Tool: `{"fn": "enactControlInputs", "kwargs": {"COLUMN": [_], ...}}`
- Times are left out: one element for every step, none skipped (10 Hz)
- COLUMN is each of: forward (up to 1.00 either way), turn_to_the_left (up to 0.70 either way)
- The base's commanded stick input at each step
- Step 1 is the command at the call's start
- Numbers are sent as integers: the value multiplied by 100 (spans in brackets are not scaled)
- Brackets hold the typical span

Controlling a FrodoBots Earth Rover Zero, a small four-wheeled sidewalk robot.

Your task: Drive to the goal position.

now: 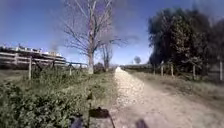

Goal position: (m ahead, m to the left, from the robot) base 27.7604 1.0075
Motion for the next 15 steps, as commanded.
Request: {"fn": "enactControlInputs", "kwargs": {"forward": [50,50,50,50,50,50,50,50,50,50,50,50,50,50,50], "turn_to_the_left": [0,0,0,0,0,-39,-50,-50,-50,-44,0,0,0,0,0]}}
